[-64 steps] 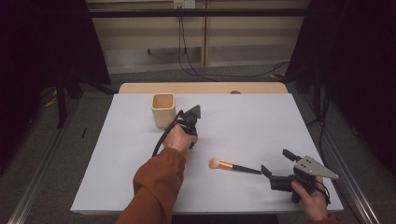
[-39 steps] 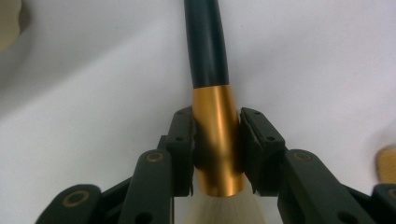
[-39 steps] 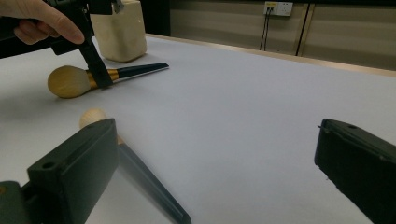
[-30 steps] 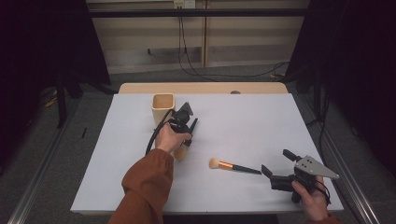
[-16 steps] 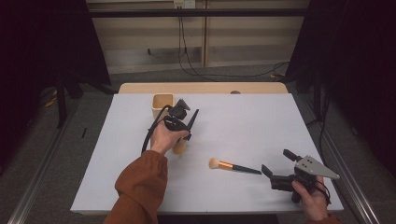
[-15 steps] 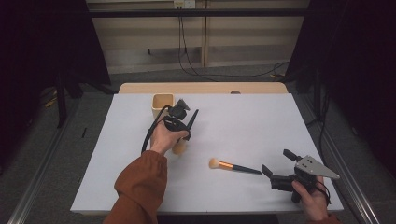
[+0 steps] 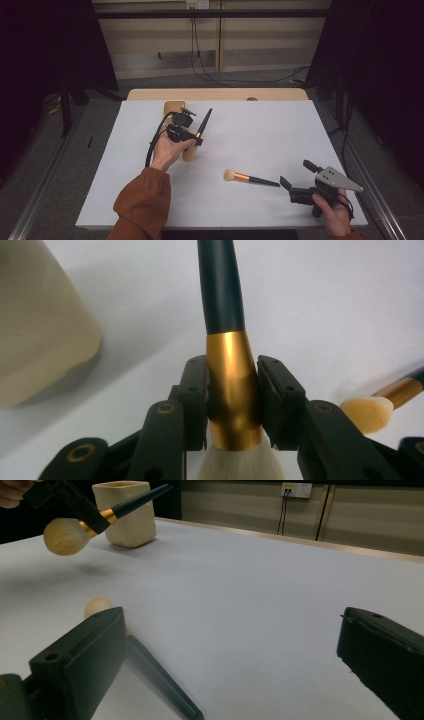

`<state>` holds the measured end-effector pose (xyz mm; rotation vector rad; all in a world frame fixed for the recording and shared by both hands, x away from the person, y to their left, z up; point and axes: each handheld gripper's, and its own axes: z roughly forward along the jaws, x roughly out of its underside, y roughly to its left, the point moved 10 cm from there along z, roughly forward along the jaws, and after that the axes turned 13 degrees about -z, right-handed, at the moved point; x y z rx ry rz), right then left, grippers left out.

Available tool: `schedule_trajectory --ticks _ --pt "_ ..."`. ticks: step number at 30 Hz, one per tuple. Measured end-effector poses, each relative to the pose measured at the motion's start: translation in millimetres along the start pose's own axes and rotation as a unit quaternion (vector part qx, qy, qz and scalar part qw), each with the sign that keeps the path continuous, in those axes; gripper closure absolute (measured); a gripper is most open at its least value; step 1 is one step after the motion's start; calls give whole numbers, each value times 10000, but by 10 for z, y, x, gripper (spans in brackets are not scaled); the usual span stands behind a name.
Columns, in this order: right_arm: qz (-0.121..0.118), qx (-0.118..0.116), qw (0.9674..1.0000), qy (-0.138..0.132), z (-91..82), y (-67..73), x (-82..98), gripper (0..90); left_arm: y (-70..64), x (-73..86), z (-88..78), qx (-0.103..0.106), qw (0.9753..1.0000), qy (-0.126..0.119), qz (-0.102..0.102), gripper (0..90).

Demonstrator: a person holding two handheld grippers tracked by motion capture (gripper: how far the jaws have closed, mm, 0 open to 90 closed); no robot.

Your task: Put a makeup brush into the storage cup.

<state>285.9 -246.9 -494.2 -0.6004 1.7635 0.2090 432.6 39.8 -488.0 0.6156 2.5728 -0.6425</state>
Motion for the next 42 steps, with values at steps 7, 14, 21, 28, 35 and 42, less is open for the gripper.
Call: schedule_trajectory --ticks 7,14,21,28,35,42 --pt "-12 0 10000 -19 -4 -3 -4 0 -80 -23 -73 284 9985 -445 154 665" --pt "-11 -3 10000 -41 -9 2 -12 0 -55 -56 -183 373 9937 -1024 247 665" --pt "-13 -2 10000 -42 -7 2 -12 0 -102 -88 -338 734 9849 -1544 288 665" --pt "-13 -2 10000 -42 -9 3 -12 0 -283 -48 -416 1163 9771 -1715 489 665" --pt "24 -16 10000 -39 -9 10 -12 0 -421 -3 -459 1491 9719 -1700 658 665" --pt "7 -10 10000 -49 -8 7 -15 0 -520 74 -506 1853 9675 -1585 673 665"
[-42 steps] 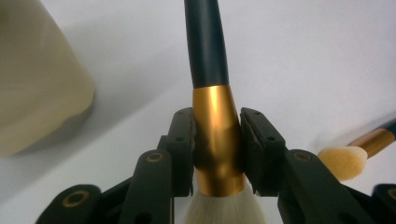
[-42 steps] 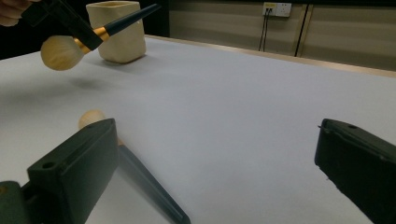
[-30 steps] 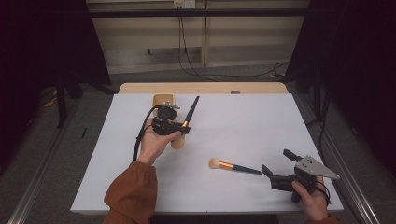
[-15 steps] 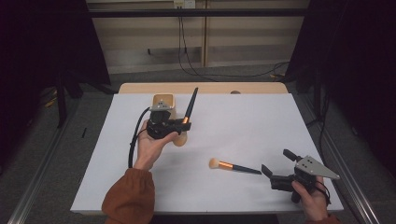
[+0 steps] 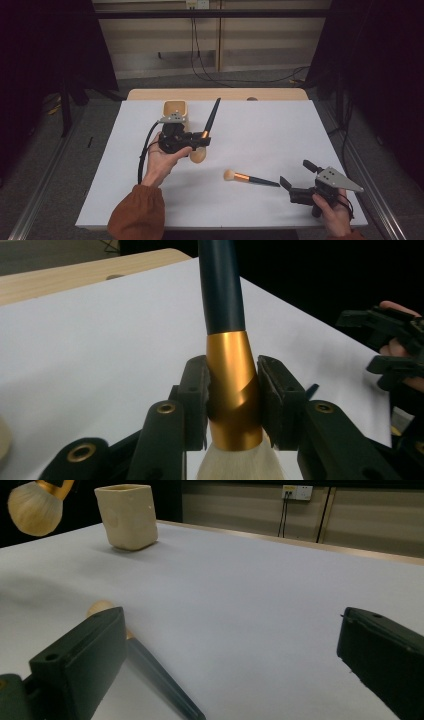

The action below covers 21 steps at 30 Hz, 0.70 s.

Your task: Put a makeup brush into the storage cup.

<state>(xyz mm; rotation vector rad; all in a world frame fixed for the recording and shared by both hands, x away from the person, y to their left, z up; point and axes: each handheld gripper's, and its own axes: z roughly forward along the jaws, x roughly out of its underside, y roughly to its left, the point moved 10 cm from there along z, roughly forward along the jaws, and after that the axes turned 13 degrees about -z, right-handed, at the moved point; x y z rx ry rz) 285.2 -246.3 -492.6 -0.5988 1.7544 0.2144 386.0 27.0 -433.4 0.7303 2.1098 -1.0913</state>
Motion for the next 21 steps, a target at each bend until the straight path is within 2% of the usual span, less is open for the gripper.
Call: schedule_trajectory --ticks 9,12,17,21 --pt "-39 -44 10000 -41 -16 9 -16 0 -143 58 6 97 9997 146 194 666" --pt "36 -25 10000 -74 -27 10 -36 0 -213 74 -11 138 9993 188 297 665" --pt "-44 -204 9997 -80 -26 73 -72 0 -267 118 -35 153 9986 330 373 666" --pt "-80 -347 9993 -57 -5 130 -96 0 -339 133 -48 311 9978 361 461 665"
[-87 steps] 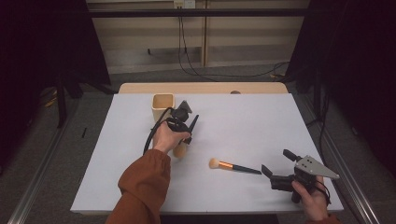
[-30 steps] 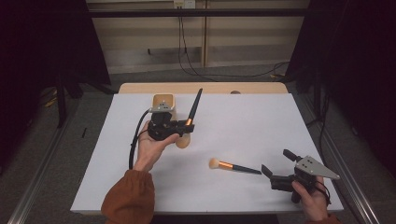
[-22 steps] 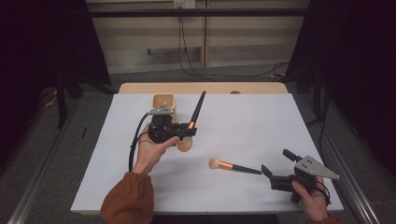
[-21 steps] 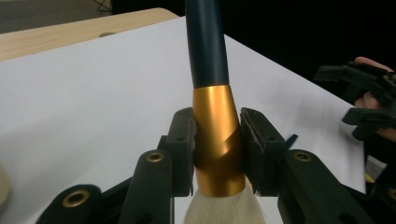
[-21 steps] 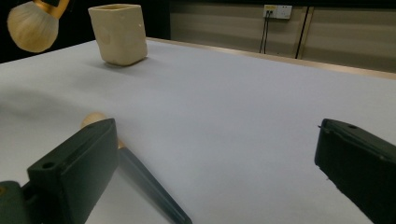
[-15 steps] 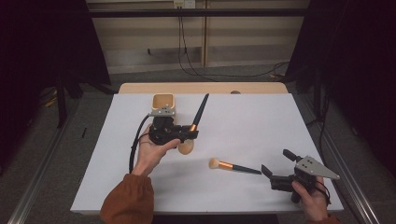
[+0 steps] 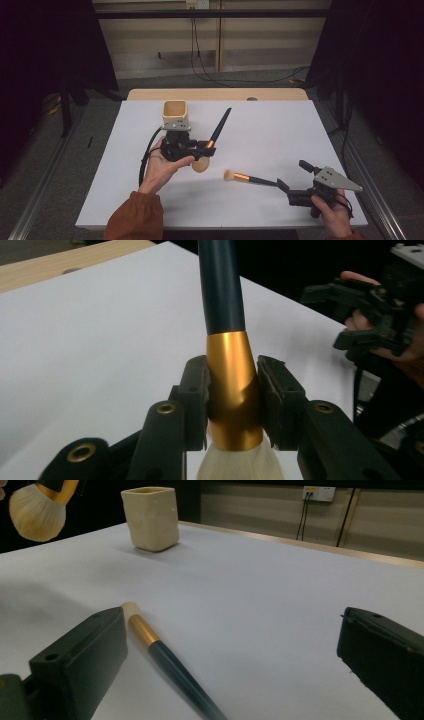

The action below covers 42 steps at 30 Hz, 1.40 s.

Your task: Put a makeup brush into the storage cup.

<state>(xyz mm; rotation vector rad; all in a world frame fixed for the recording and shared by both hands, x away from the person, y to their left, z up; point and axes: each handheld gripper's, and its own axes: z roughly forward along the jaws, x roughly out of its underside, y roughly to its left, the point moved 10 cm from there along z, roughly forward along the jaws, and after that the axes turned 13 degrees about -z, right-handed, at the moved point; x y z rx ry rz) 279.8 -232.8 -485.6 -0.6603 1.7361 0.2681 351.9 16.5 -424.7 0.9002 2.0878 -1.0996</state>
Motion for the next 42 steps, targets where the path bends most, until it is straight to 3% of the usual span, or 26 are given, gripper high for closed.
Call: schedule_trajectory --ticks 9,16,22,26,29,32,42 --pt "-149 -198 9996 112 67 76 -75 0 -118 53 19 137 9989 377 222 665" --pt "-274 -622 9975 205 147 216 -176 0 -190 63 -1 134 9967 713 352 665" --pt "-344 -827 9958 176 228 291 -270 0 -256 51 -43 324 9954 819 366 665" --pt "-327 -961 9947 158 257 324 -333 0 -286 56 -57 279 9940 961 444 665" --pt "-299 -1066 9937 176 281 336 -367 0 -298 69 -68 238 9919 1133 517 665" --pt "-316 -1175 9923 235 302 348 -376 0 -316 106 -69 168 9869 1427 729 665" --pt "-451 -1536 9860 469 414 406 -433 3 -355 73 -70 22 9774 1900 929 665"
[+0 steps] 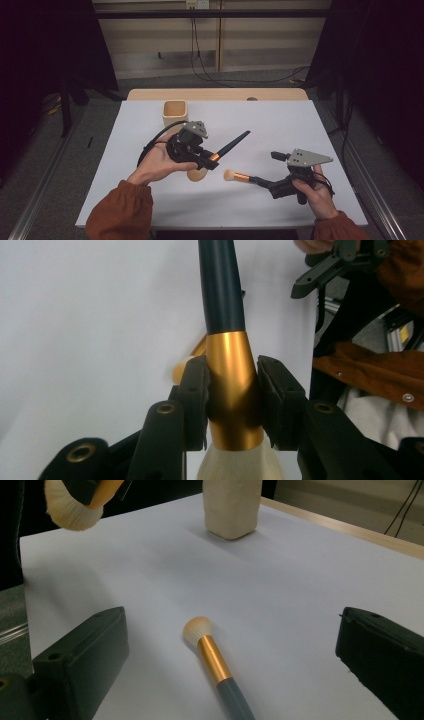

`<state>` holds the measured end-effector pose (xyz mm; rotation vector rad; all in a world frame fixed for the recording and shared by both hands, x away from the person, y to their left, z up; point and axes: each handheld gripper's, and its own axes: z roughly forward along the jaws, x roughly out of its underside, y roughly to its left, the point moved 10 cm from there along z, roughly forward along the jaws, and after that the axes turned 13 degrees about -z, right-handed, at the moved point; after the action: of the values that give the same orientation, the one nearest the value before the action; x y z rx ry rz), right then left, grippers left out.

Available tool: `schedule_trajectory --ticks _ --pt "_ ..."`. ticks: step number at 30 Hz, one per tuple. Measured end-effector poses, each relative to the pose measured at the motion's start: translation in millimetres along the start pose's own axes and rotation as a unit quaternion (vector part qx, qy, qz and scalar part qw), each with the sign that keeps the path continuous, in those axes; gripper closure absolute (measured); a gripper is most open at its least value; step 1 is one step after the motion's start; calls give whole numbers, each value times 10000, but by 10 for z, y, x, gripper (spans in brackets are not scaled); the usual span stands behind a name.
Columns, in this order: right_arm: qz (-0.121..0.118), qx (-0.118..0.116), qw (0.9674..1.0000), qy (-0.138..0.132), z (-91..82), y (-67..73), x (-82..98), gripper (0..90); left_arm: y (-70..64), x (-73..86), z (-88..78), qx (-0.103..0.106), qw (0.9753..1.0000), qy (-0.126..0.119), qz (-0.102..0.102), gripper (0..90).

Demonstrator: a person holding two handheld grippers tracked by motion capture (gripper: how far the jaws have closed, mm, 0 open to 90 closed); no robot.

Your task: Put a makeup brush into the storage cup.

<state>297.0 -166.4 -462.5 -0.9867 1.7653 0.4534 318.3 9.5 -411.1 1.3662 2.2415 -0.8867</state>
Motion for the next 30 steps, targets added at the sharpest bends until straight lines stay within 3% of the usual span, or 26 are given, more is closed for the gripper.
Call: schedule_trajectory --ticks 6,12,15,21,28,30 --pt "-227 -458 9982 301 37 55 -54 5 -8 -13 -14 -85 9996 264 110 665" --pt "-306 -851 9929 769 58 77 -47 10 19 14 13 -95 9990 413 108 665" --pt "-306 -962 9910 876 68 71 -54 10 46 11 19 -125 9989 438 105 665" --pt "-419 -1253 9839 1206 80 39 -35 18 63 67 49 -185 9973 690 138 665" --pt "-623 -1215 9789 1522 74 -27 -68 26 53 86 50 -154 9963 813 211 665" --pt "-662 -1453 9735 1634 60 -1 -80 21 42 98 59 -102 9956 901 234 665"
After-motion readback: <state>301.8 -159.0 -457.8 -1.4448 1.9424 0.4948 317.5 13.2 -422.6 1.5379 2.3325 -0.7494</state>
